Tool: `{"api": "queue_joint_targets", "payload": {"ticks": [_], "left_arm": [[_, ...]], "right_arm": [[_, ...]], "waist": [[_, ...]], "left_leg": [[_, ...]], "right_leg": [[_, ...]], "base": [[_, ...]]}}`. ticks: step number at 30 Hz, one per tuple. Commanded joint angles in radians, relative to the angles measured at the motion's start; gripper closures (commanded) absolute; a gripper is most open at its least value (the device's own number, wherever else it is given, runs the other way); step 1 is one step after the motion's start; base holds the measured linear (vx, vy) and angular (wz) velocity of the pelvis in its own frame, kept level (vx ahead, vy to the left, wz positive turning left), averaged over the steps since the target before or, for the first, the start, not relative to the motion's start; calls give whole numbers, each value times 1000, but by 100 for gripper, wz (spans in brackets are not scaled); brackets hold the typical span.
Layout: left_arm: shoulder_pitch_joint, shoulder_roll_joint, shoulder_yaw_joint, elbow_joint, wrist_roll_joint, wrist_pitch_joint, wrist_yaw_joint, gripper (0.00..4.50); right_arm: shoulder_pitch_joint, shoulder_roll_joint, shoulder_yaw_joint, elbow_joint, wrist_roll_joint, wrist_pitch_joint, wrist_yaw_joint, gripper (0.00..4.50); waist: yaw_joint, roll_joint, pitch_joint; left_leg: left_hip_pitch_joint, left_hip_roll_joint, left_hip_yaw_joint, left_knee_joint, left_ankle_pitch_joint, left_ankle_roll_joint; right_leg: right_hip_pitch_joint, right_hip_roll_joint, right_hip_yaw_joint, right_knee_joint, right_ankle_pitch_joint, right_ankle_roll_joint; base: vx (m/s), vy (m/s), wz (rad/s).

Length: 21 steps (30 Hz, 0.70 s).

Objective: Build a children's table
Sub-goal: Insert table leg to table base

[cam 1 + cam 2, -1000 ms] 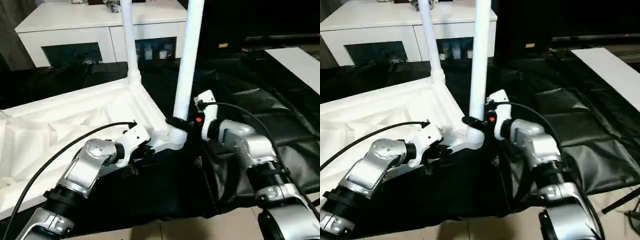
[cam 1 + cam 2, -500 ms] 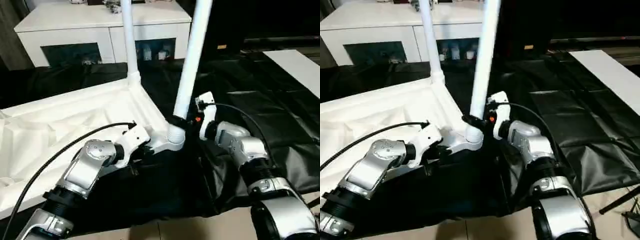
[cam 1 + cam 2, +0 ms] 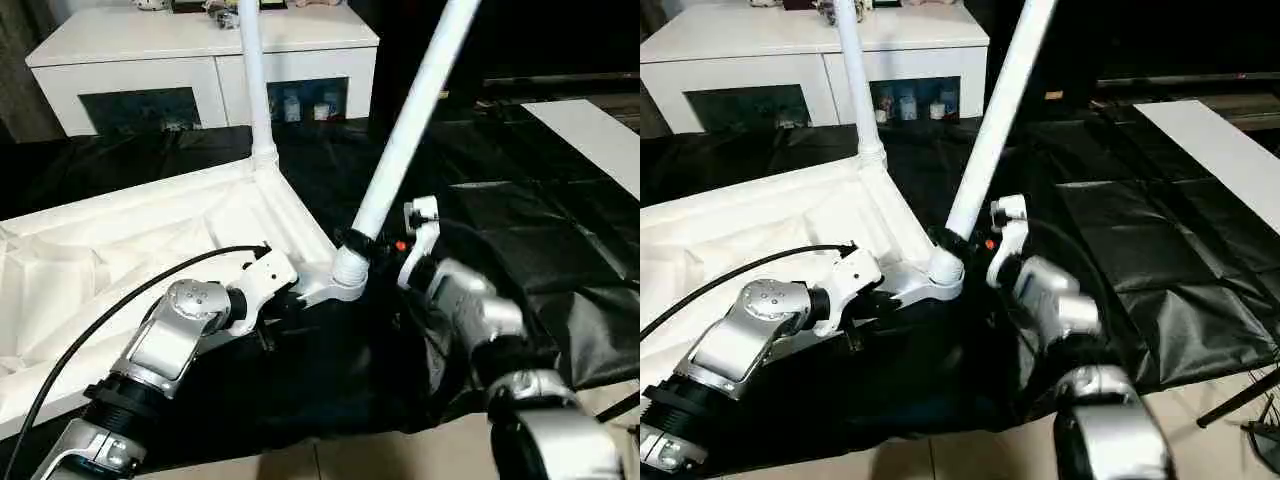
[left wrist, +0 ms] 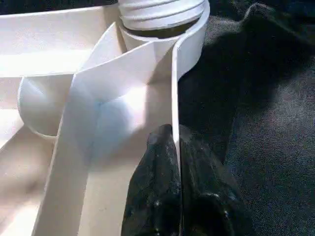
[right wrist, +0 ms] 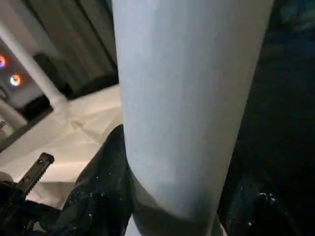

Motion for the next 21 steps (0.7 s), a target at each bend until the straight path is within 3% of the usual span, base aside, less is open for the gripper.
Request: {"api": "queue_joint_targets", "payload": {"ticks": [1, 2, 3, 9, 11, 14, 15, 16, 19, 21], "left_arm": [[17, 6, -1, 8, 6, 12, 24, 450], [16, 8, 0, 6, 7, 14, 22, 450], [16, 8, 0, 6, 7, 14, 22, 450], [13, 13, 1, 3, 6, 19, 21, 450], [13, 13, 0, -1, 8, 23, 24, 450], [19, 13, 2, -8, 10, 27, 33, 450], [20, 13, 2, -9, 10, 27, 35, 450], [22, 12, 1, -11, 11, 28, 39, 450], [26, 7, 1, -13, 12, 29, 48, 450], [26, 6, 2, -13, 12, 29, 51, 450]], "right_arm": [[36, 17, 23, -7, -22, -16, 10, 264], [63, 22, 38, -25, -40, -50, 11, 264], [64, 22, 39, -25, -40, -51, 11, 264], [109, 30, 59, -55, -68, -102, 2, 264], [133, 27, 75, -84, -91, -135, -8, 264], [170, 16, 117, -137, -143, -171, -23, 264], [174, 14, 125, -144, -153, -176, -26, 264], [188, 8, 142, -169, -167, -178, -25, 264], [200, -1, 159, -198, -185, -168, -35, 264], [206, -4, 167, -211, -192, -163, -34, 264]], "waist": [[10, 10, -69], [12, 18, -69], [12, 15, -68], [13, 17, -65], [13, 7, -64], [16, 9, -65], [14, 1, -64], [16, 2, -63], [12, -7, -62], [14, -2, -61]], "left_leg": [[8, 28, -8, -73, -269, 32], [10, 28, -9, -73, -276, 31], [9, 28, -8, -74, -282, 30], [11, 29, -11, -80, -331, 18], [9, 29, -10, -81, -330, 18], [9, 30, -11, -81, -312, 22], [8, 29, -9, -82, -309, 25], [9, 29, -10, -82, -306, 26], [8, 29, -8, -82, -314, 29], [9, 30, -10, -83, -320, 28]], "right_leg": [[57, -40, 20, -48, -181, -267], [56, -40, 20, -48, -181, -268], [55, -39, 20, -50, -182, -268], [54, -40, 20, -55, -236, -255], [54, -40, 21, -57, -246, -249], [53, -41, 23, -55, -247, -239], [53, -39, 22, -57, -250, -237], [52, -41, 24, -58, -267, -228], [49, -40, 26, -61, -296, -214], [47, -41, 26, -62, -309, -211]], "base": [[0, 0, 0], [0, 0, 0], [0, 0, 0], [0, 0, 0], [0, 0, 0], [0, 0, 0], [0, 0, 0], [0, 0, 0], [0, 0, 0], [0, 0, 0]]}}
